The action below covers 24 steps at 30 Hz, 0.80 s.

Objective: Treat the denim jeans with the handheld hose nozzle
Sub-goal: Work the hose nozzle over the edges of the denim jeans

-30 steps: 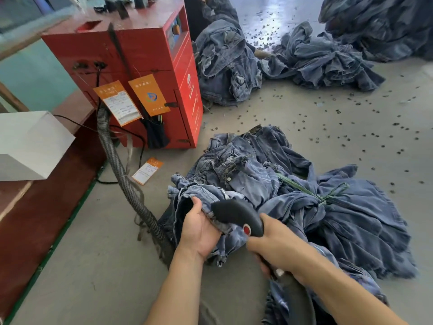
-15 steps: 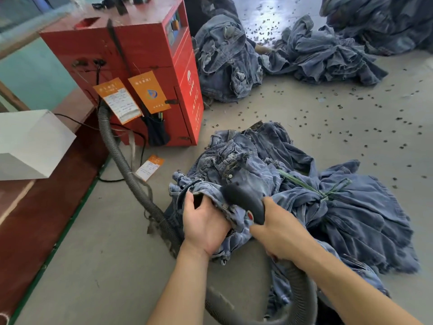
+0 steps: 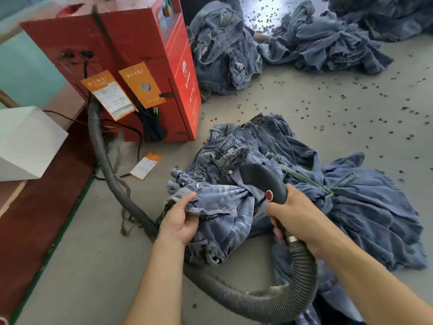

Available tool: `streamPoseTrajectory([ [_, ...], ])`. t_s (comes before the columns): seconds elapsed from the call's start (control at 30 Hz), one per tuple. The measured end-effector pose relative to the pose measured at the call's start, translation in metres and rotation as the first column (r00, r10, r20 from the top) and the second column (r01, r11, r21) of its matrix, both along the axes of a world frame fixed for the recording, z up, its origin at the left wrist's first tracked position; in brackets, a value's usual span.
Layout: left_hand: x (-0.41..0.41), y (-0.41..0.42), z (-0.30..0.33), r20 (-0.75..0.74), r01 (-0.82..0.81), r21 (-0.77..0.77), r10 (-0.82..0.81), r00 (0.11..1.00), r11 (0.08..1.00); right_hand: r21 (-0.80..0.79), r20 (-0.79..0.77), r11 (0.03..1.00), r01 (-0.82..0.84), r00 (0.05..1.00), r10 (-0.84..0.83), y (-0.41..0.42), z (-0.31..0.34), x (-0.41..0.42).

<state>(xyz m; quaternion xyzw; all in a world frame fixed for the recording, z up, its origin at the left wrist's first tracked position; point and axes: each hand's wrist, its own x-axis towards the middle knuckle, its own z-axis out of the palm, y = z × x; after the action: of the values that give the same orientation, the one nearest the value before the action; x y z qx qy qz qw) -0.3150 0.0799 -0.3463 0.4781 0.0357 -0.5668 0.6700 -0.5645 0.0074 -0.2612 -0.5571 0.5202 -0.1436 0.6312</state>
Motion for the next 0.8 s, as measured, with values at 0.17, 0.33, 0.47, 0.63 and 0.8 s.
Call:
streamPoseTrajectory([
  [0.17, 0.013, -0.009, -0.004, 0.157, 0.024, 0.219, -0.06, 0.986, 0.975, 0.073, -0.058, 0.996, -0.056, 0.997, 0.06, 0.014, -0.022, -0.023],
  [0.33, 0.027, 0.0, 0.003, 0.045, 0.177, 0.169, -0.187, 0.981, 0.97, 0.151, -0.051, 0.987, -0.061, 0.996, 0.07, 0.036, -0.032, -0.016],
  [0.47, 0.022, 0.005, -0.003, -0.043, 0.223, 0.106, -0.22, 0.975, 0.969, 0.216, -0.005, 0.974, -0.069, 0.997, 0.071, 0.044, -0.029, -0.012],
  [0.63, 0.011, 0.006, -0.006, -0.13, 0.188, 0.025, -0.184, 0.974, 0.982, 0.172, 0.009, 0.979, -0.104, 0.995, 0.104, 0.047, -0.022, -0.013],
  [0.8, 0.004, 0.007, 0.002, 0.012, 0.211, 0.096, -0.213, 0.977, 0.973, 0.17, 0.021, 0.984, -0.051, 0.999, 0.048, 0.049, -0.017, -0.023],
])
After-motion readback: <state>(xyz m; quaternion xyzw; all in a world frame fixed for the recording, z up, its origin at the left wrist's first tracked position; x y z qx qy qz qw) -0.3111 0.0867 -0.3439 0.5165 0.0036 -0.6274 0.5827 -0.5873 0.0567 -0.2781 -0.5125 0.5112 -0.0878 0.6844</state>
